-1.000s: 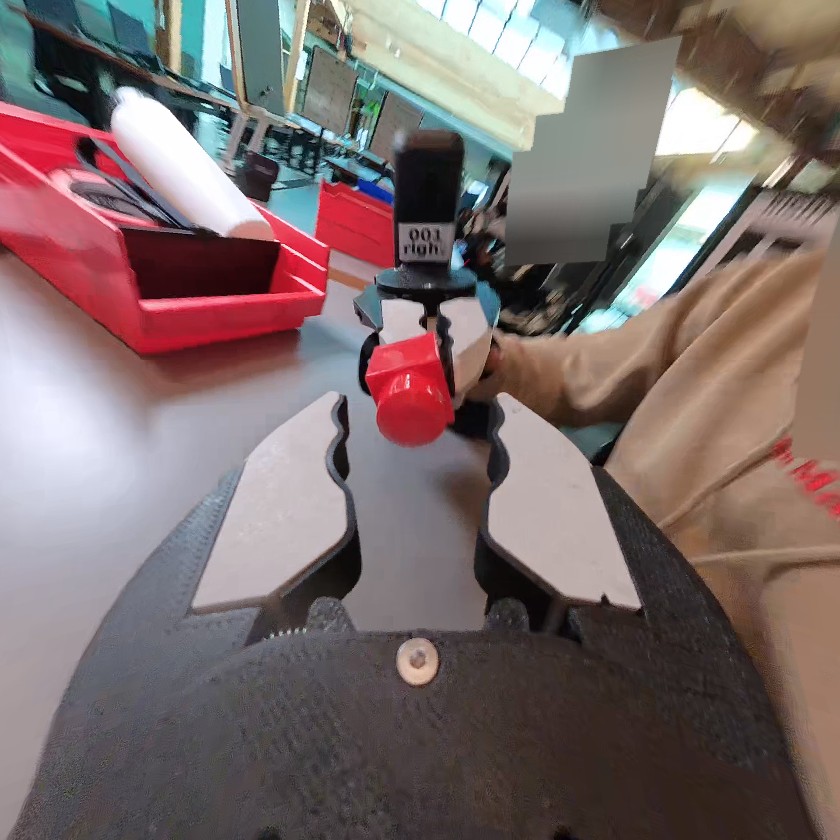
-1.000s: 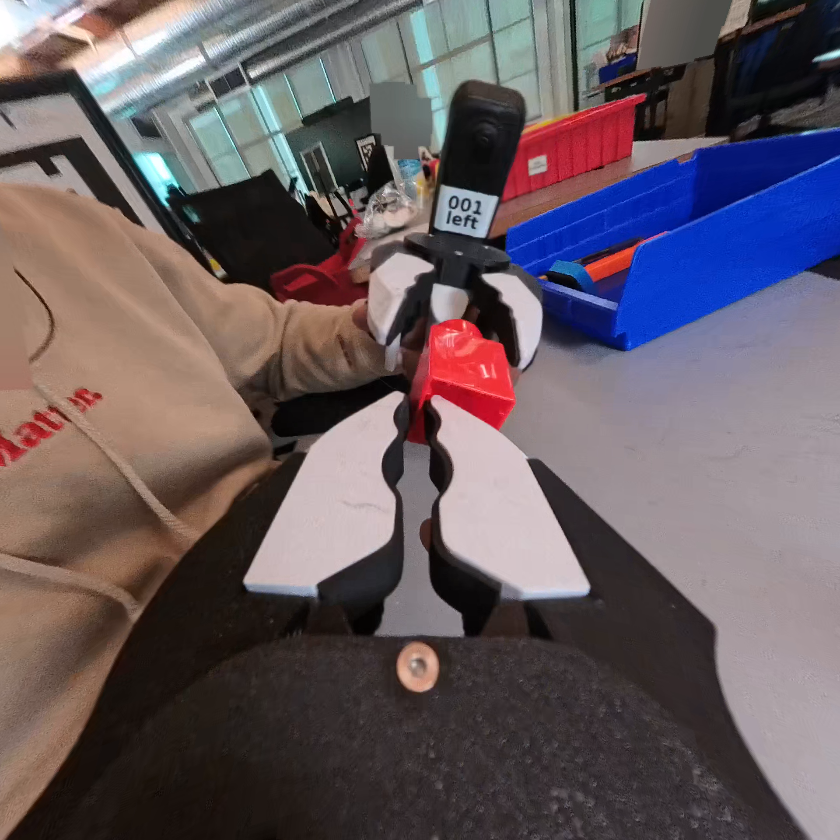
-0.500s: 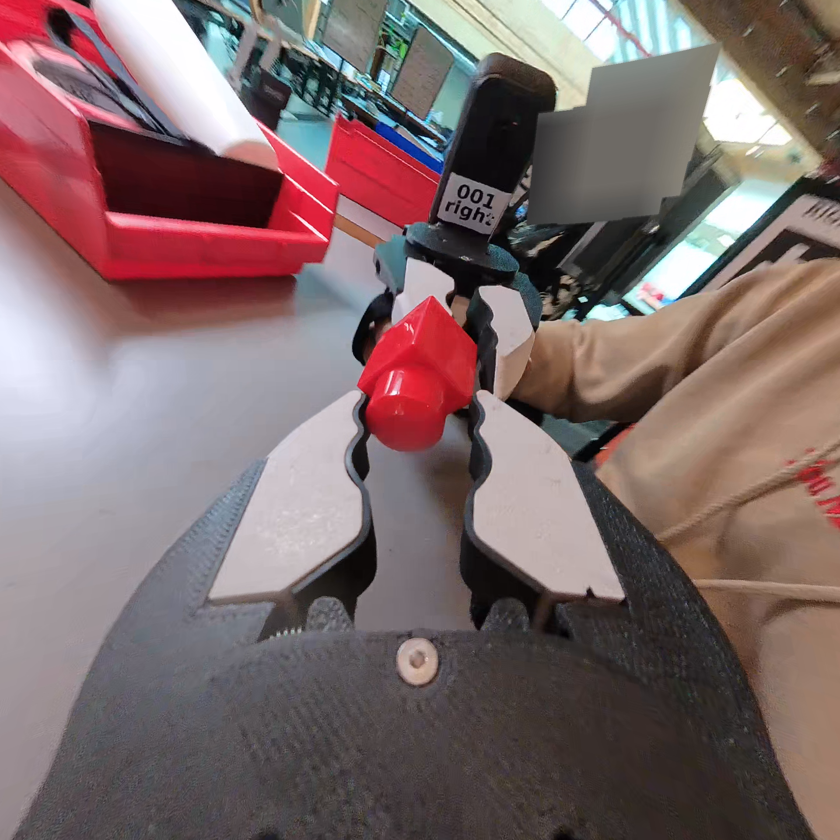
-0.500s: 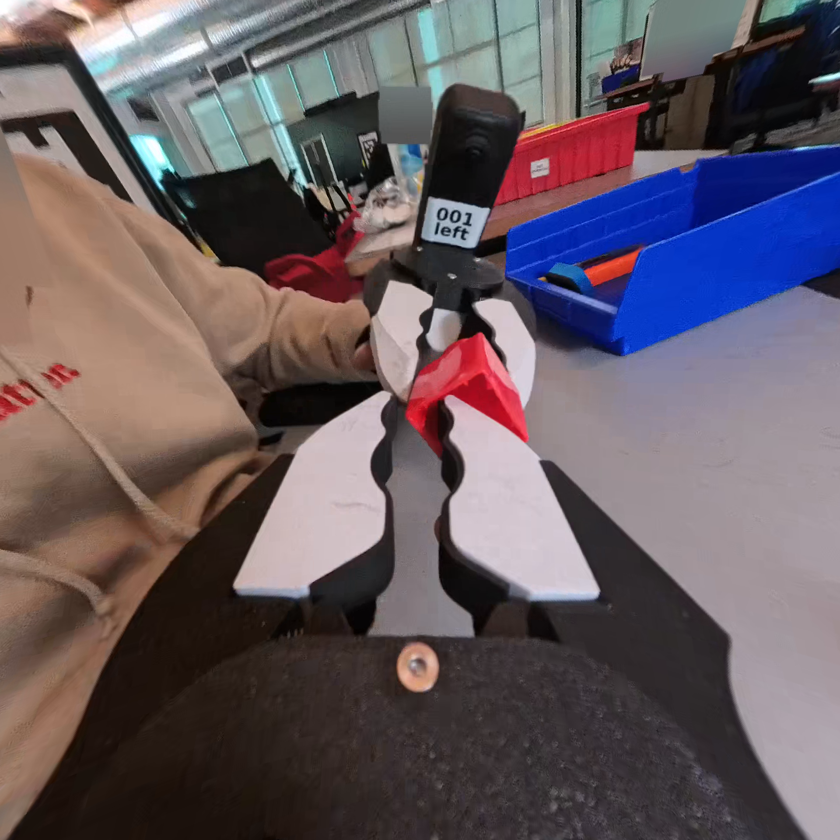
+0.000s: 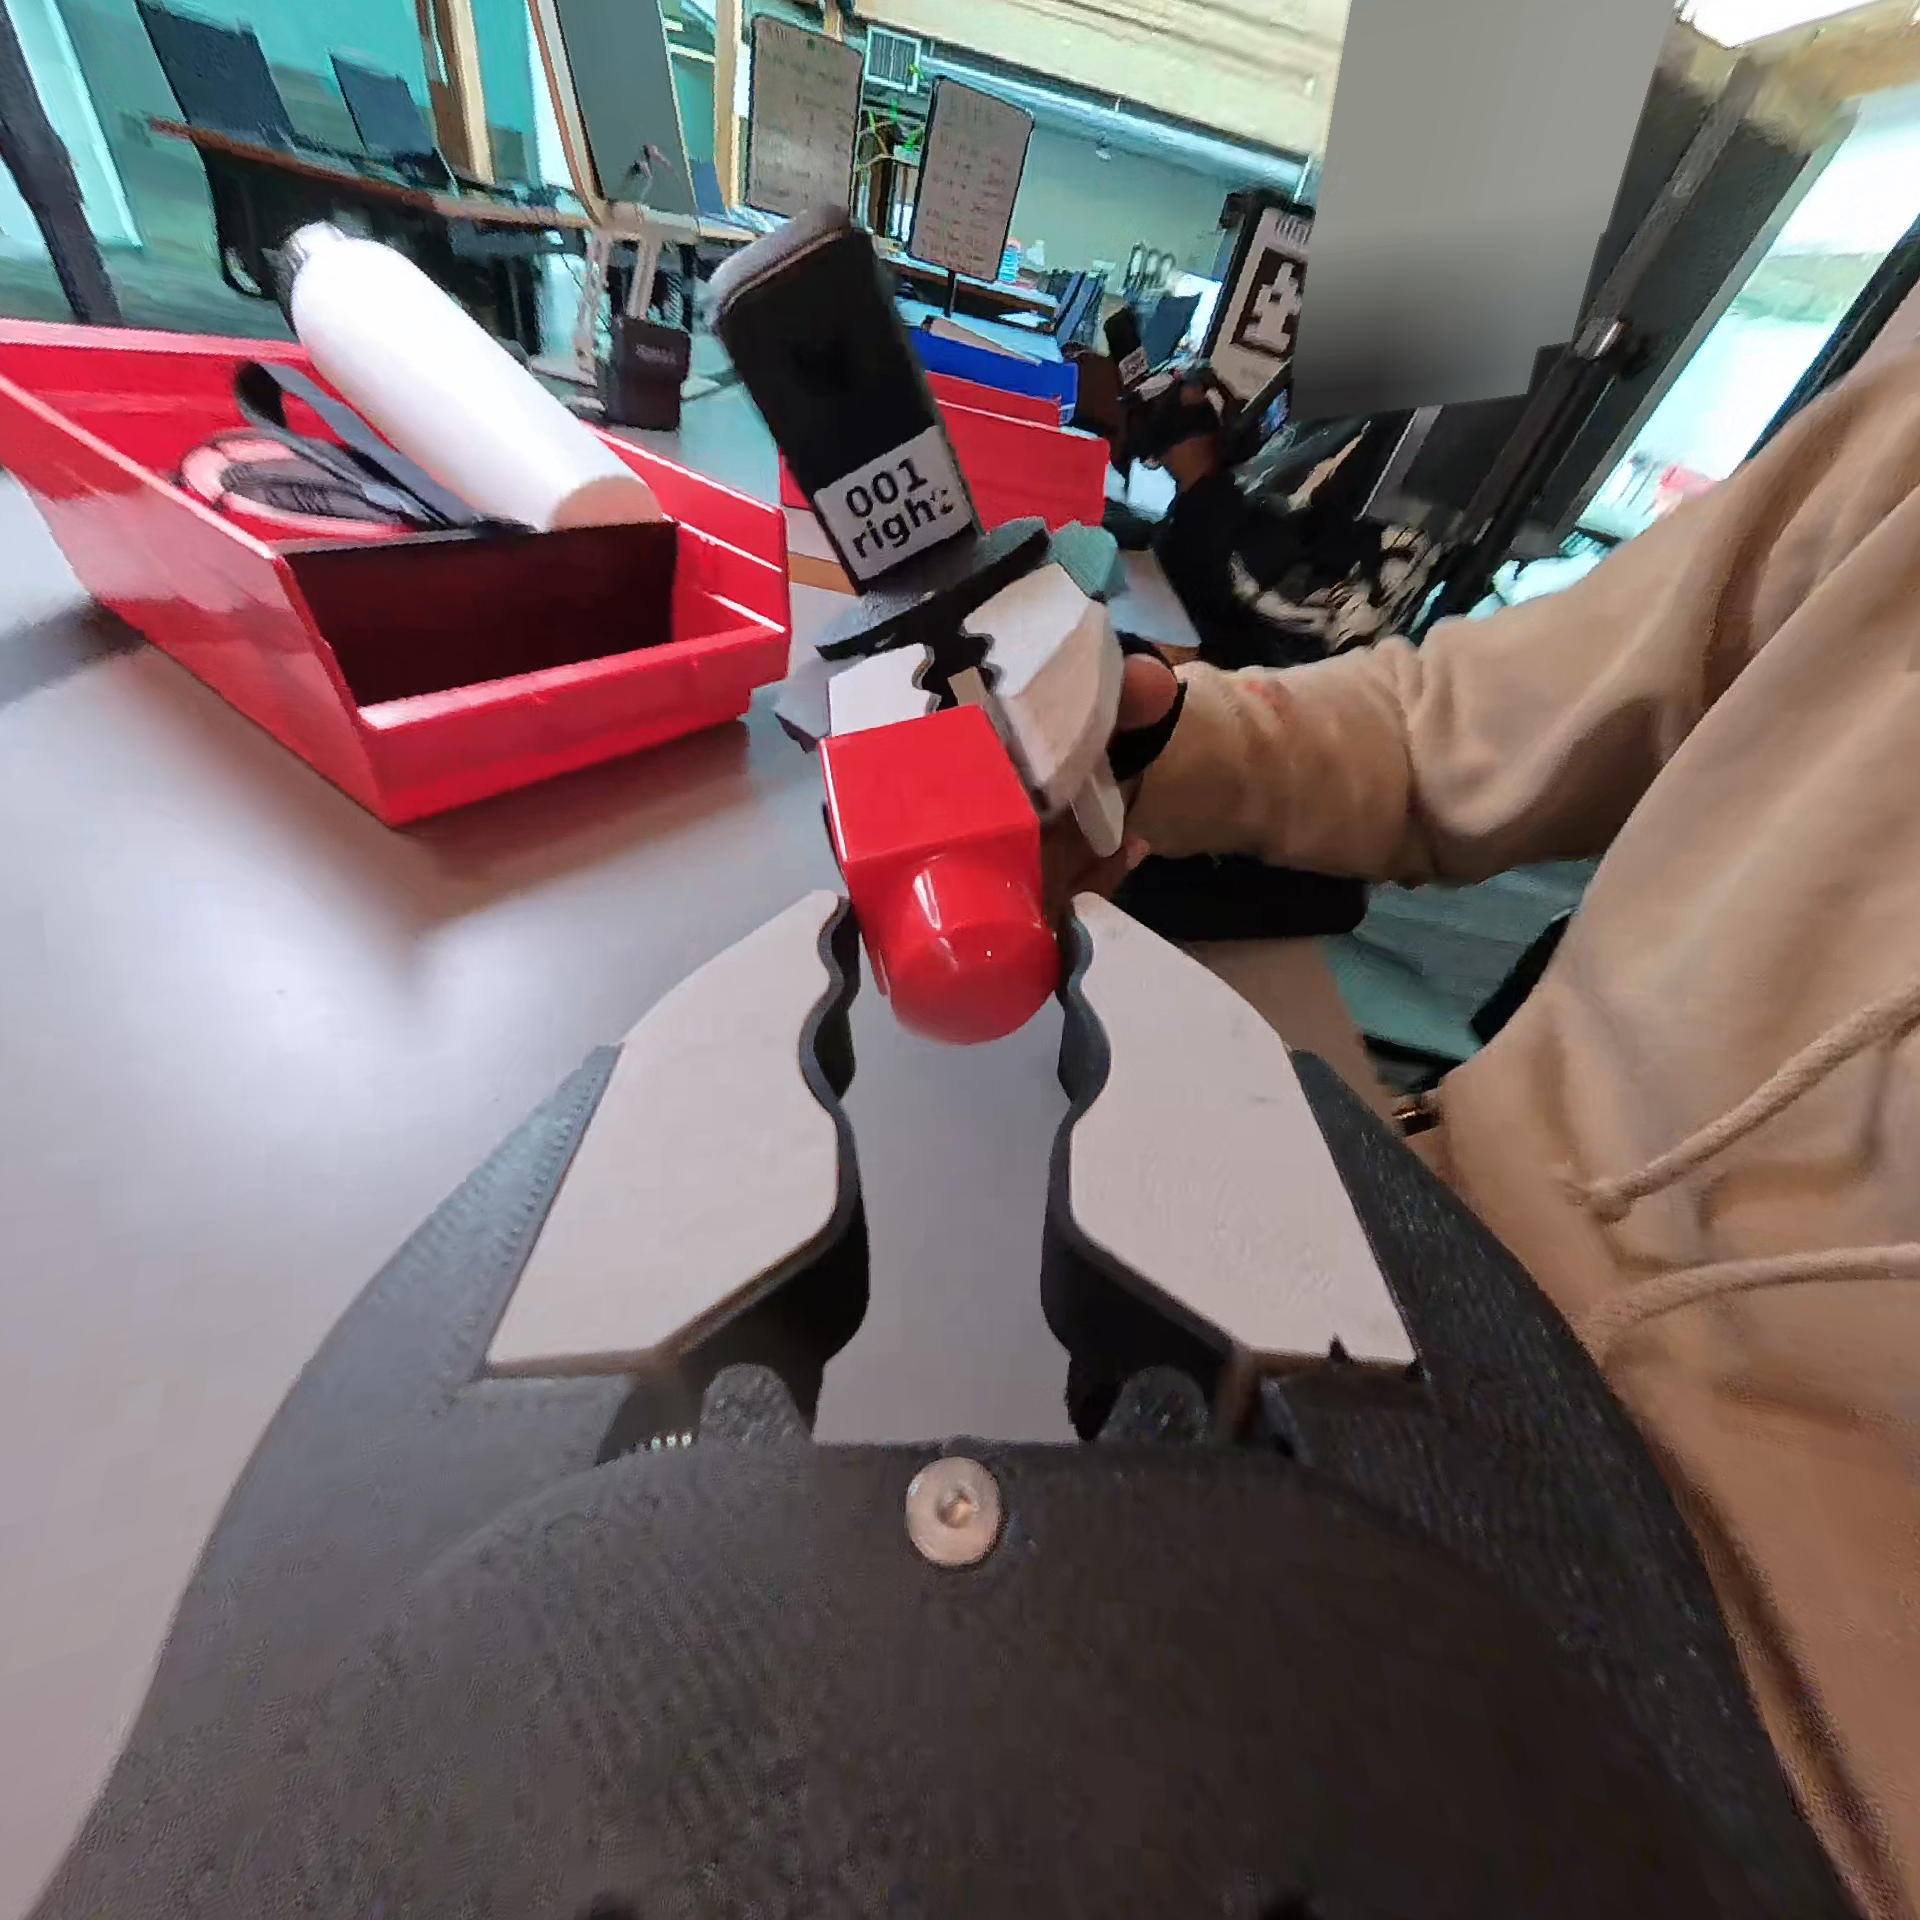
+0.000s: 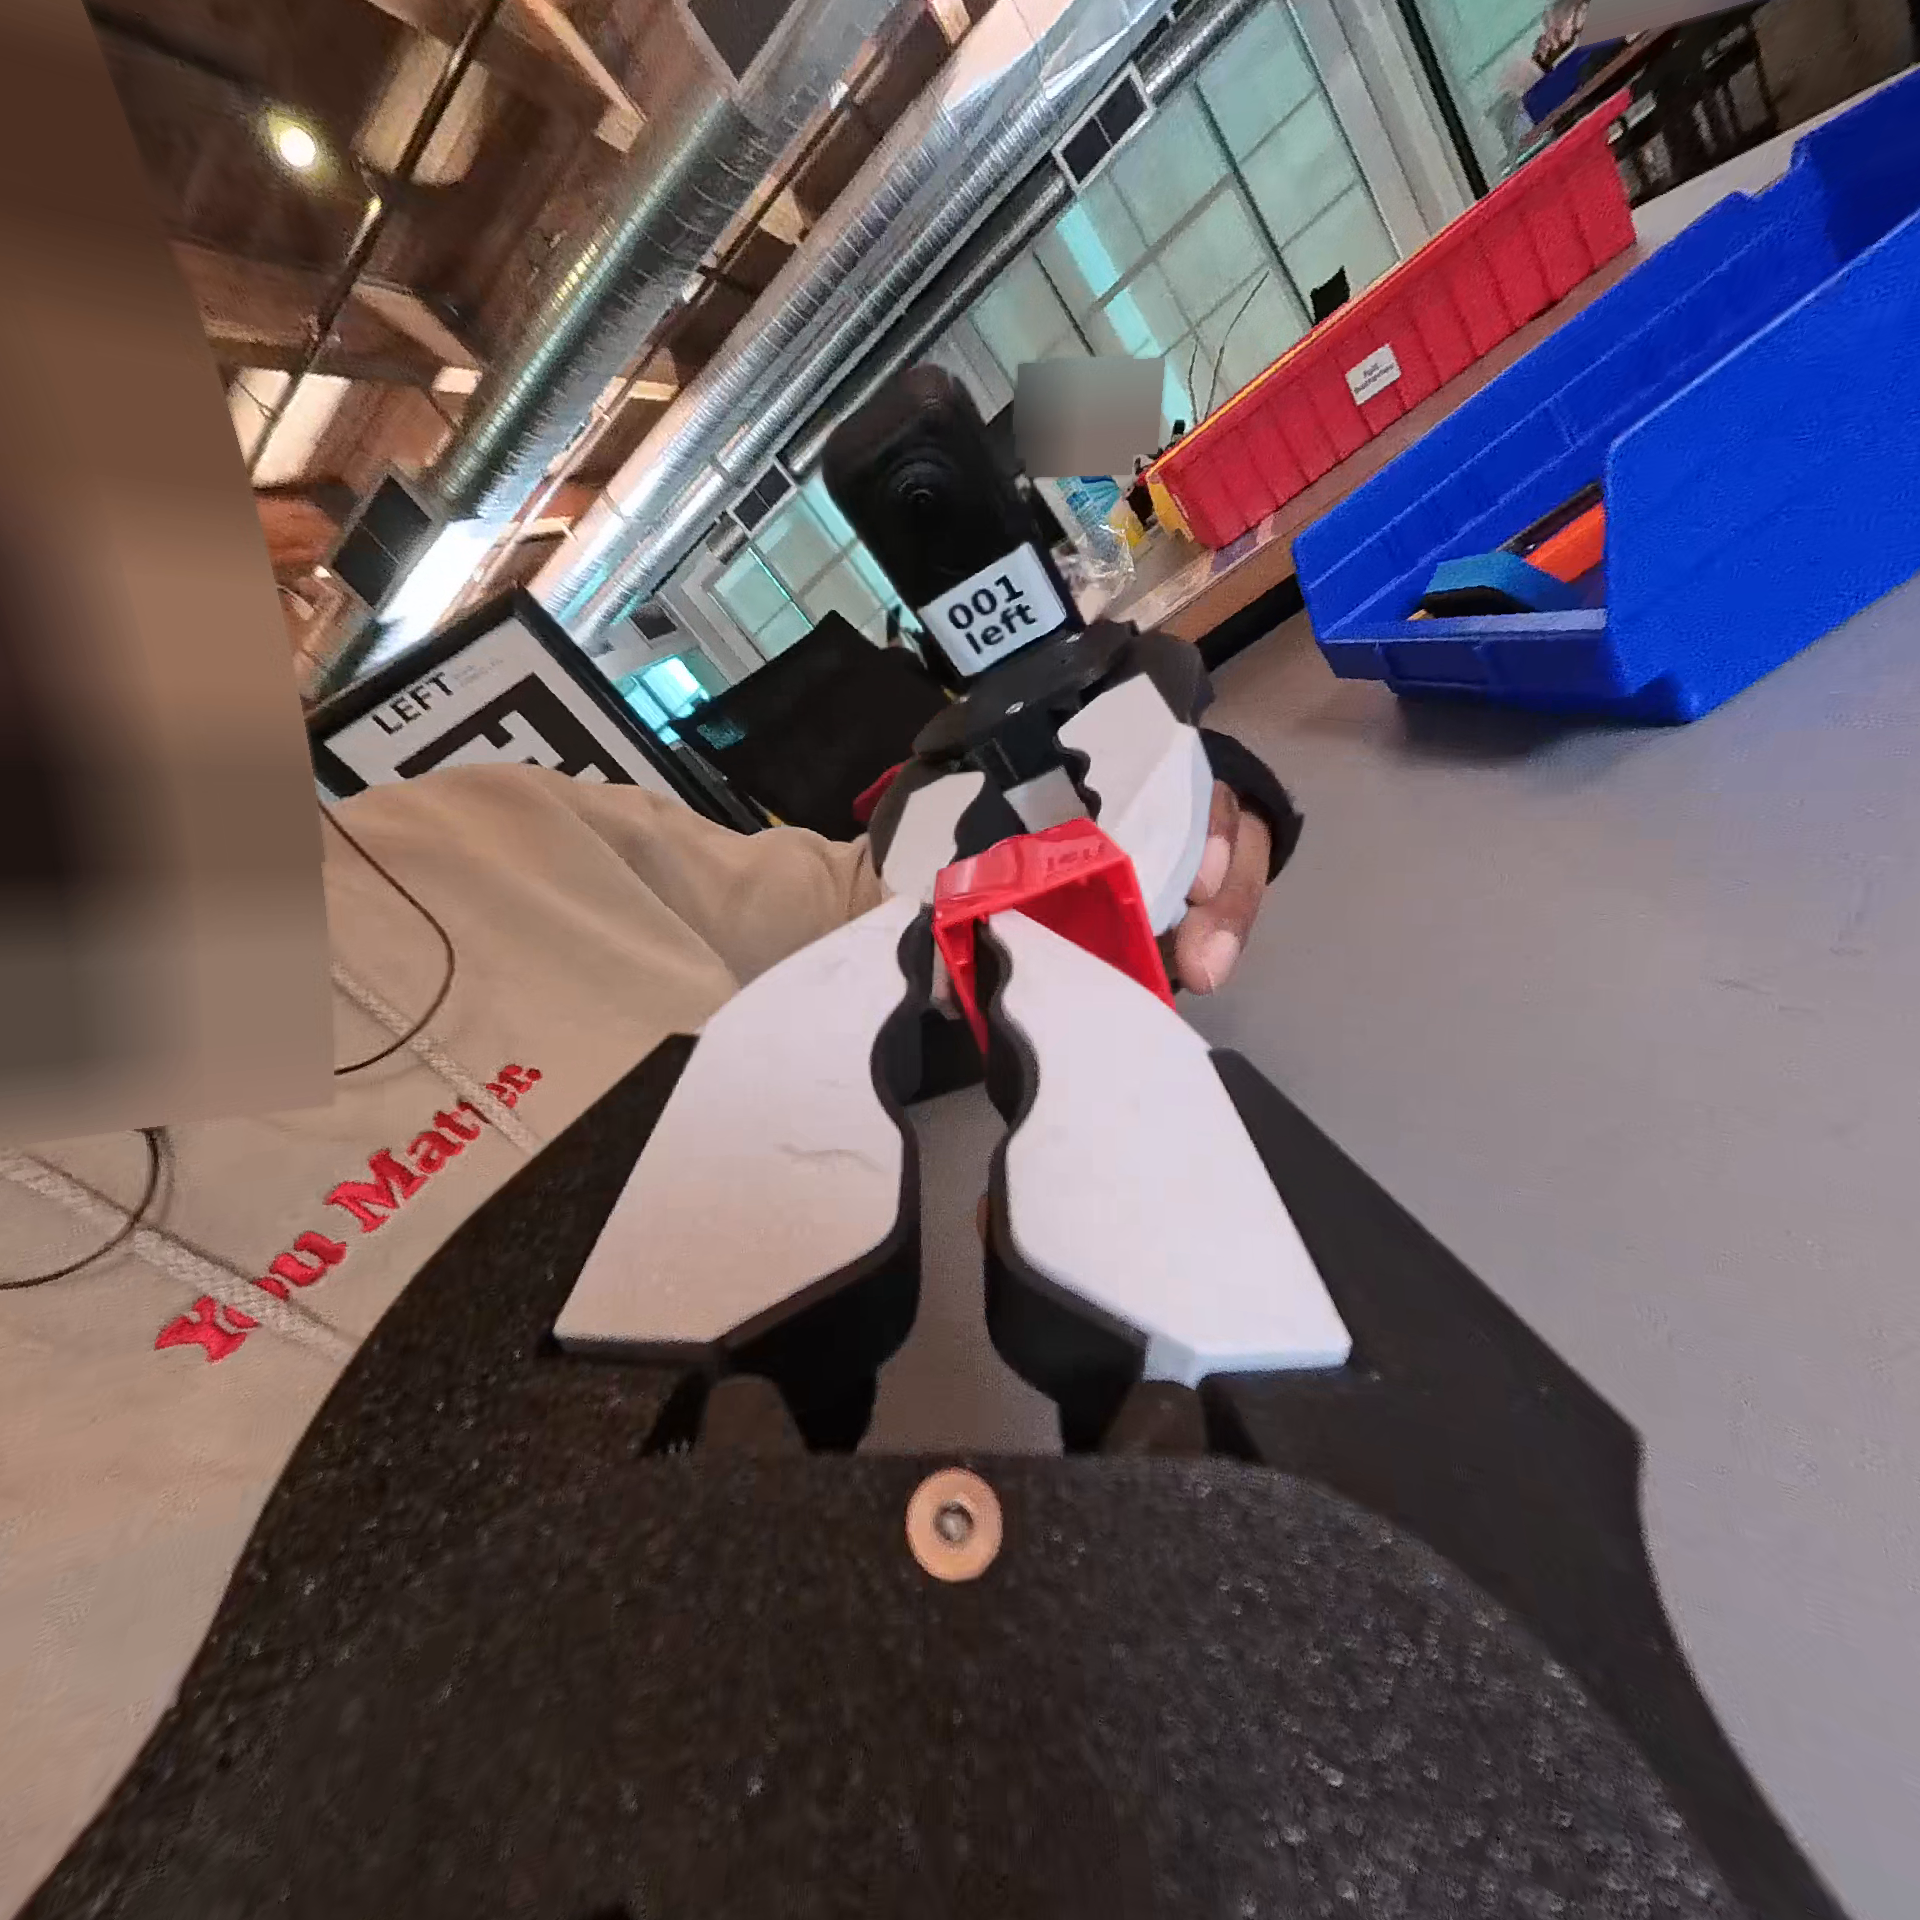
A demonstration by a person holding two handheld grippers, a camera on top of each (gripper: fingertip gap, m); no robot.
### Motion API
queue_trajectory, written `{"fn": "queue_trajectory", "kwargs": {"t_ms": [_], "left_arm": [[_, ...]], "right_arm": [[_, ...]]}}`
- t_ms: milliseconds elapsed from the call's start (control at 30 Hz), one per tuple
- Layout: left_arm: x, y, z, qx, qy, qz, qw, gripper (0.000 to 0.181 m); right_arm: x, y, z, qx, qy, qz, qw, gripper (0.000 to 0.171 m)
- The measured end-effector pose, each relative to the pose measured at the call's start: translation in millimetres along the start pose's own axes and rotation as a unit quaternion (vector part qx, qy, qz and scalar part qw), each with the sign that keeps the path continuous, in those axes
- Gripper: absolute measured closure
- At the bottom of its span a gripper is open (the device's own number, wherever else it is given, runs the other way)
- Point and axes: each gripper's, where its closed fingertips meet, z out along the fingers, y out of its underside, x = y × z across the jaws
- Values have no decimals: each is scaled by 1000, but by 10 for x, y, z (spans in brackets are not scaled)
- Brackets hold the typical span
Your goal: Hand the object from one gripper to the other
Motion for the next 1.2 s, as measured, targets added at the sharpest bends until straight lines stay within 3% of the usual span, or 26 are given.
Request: {"fn": "queue_trajectory", "kwargs": {"t_ms": [133,233,333,433,500,600,667,800,867,933,1000,1067,1200], "left_arm": [[3,-81,-13,37,66,-163,984,146],[41,-57,-11,38,113,-229,966,147],[65,-150,-83,54,111,-169,978,134],[-6,-88,-103,16,24,-18,999,122],[-56,-5,-74,-19,-32,72,997,124],[-73,72,-34,-37,-55,112,992,141],[-100,48,-40,-30,-49,72,996,142],[-154,-74,-71,27,2,-119,993,143],[-150,-61,-35,41,35,-214,975,143],[-157,-21,2,51,57,-287,955,143],[-137,-47,-20,65,92,-315,943,140],[-111,-125,-65,76,97,-269,955,128],[-89,-34,-60,17,5,-40,999,116]], "right_arm": [[-9,94,-4,-47,36,-127,990,149],[6,184,24,-76,63,-198,975,162],[-27,123,15,-66,49,-147,986,163],[8,66,-35,-52,35,-65,996,163],[20,97,-28,-53,15,-11,998,163],[45,166,23,-53,-5,49,997,163],[60,125,10,-39,-3,40,998,163],[23,74,-30,-45,36,-111,992,145],[115,106,-24,-64,93,-201,973,147],[183,142,-21,-84,142,-287,944,161],[186,128,-32,-93,163,-320,929,164],[92,50,-53,-69,134,-267,952,165],[-39,-38,-98,-28,33,-75,996,165]]}}
